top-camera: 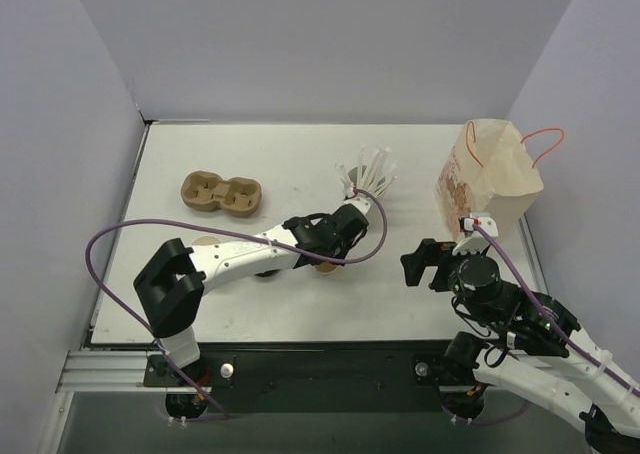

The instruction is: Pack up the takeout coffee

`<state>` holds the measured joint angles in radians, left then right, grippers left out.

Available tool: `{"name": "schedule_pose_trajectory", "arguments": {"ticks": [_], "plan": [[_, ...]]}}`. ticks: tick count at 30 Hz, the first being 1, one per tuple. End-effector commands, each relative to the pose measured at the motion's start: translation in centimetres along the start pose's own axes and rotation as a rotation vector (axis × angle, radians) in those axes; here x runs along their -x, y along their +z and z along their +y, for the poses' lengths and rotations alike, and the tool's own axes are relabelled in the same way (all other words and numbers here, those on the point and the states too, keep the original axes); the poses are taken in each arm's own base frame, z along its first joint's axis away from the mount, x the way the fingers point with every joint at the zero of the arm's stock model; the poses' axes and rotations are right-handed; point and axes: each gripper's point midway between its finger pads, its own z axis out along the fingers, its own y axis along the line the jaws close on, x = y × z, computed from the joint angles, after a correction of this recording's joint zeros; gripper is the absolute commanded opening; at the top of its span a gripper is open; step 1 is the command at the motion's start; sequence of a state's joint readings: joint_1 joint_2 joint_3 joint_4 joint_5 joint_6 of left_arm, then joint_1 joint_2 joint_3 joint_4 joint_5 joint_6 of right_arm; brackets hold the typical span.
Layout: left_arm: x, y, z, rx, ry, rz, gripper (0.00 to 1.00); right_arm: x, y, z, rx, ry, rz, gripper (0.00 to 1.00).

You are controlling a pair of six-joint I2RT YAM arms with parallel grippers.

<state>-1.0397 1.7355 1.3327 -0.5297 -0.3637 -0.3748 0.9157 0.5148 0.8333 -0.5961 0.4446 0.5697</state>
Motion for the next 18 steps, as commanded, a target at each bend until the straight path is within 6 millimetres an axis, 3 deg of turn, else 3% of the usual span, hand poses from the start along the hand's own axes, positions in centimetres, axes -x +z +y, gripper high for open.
{"name": "schedule_pose_trajectory", "arguments": {"ticks": [1, 5, 11, 18], "plan": [[1.3, -0.2, -1.7, -0.069, -0.039, -0.039, 0.31, 0.0, 0.3, -0.8, -0.049, 0.004, -0.011, 0.95], [2.2, -1.5, -1.9, -0.097, -0.051, -0.054, 0.41, 0.0, 0.3, -0.7, -0.046, 0.007, -0.01, 0.95], [4.8, -5.9, 0.4, -0.039, -0.071, -0.107, 0.56, -0.2, 0.4, -0.6, -0.041, 0.015, -0.002, 0.95], [2.9, -8.1, 7.9, 0.243, -0.092, -0.096, 0.56, -0.8, 0.7, -0.4, -0.043, 0.014, 0.018, 0.95]]}}
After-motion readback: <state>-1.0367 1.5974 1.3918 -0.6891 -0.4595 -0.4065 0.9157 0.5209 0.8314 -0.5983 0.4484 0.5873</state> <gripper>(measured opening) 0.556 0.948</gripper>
